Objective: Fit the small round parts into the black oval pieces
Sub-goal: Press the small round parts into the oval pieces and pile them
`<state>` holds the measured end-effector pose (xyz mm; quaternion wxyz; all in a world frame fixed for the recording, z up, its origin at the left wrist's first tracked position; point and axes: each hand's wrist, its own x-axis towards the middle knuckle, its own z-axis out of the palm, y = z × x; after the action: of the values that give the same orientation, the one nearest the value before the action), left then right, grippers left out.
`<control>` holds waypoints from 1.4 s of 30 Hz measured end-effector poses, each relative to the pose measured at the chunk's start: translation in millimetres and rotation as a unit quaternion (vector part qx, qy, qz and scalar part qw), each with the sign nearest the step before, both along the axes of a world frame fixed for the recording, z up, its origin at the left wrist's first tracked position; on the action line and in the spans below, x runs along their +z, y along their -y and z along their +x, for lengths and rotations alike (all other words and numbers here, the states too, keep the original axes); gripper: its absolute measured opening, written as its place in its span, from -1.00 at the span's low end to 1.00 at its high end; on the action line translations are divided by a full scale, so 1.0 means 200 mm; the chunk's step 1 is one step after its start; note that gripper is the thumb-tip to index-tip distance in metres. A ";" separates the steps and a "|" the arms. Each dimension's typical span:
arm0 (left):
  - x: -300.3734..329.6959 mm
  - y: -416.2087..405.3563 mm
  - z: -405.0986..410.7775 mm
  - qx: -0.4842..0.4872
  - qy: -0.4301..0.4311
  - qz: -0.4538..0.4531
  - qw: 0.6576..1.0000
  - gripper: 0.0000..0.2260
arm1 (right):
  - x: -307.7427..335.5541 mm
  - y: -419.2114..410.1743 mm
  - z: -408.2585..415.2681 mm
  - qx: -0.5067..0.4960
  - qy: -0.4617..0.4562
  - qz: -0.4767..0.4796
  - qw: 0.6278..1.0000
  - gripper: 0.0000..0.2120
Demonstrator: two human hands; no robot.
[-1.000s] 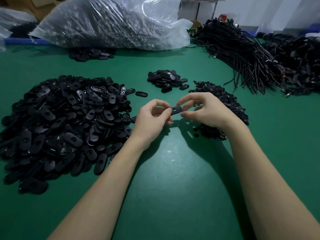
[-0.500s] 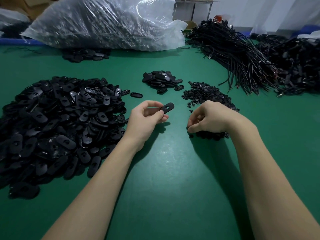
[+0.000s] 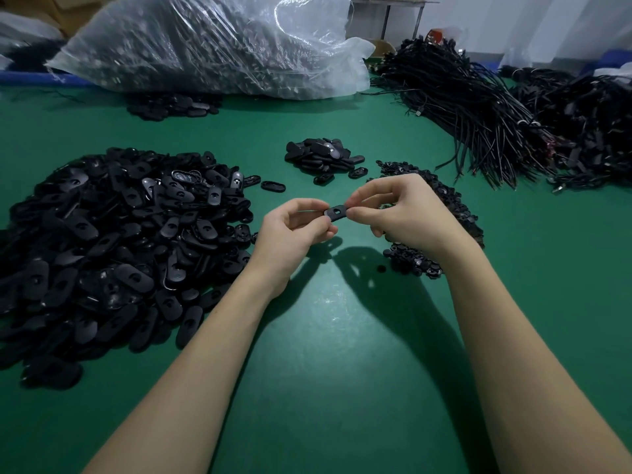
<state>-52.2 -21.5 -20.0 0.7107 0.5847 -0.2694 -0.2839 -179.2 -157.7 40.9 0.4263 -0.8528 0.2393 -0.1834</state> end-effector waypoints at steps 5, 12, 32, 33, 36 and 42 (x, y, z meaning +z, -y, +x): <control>0.00 0.00 0.00 -0.006 0.004 0.001 1.000 -0.85 | -0.01 -0.01 0.02 -0.042 0.007 0.035 0.998 -0.92; 0.00 -0.01 0.00 -0.016 0.006 -0.010 1.000 -0.85 | -0.03 -0.01 0.03 -0.073 0.017 0.077 0.994 -0.97; 0.01 -0.02 -0.01 -0.019 0.038 -0.001 0.999 -0.81 | -0.05 -0.04 0.06 -0.103 -0.007 0.088 0.991 -0.97; 0.01 -0.02 -0.01 -0.018 0.038 0.001 0.999 -0.81 | -0.05 -0.04 0.06 -0.103 -0.007 0.091 0.990 -0.97; 0.01 -0.02 -0.01 -0.017 0.033 0.005 0.999 -0.80 | -0.05 -0.03 0.07 -0.108 -0.013 0.084 0.991 -0.95; 0.02 -0.03 0.00 -0.022 0.026 0.014 0.999 -0.81 | -0.07 -0.02 0.05 -0.101 -0.027 0.115 0.988 -0.87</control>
<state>-52.5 -16.4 -16.9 0.6888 0.5960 -0.2963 -0.2875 -169.0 -154.0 27.2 0.4943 -0.7742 0.3553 -0.1736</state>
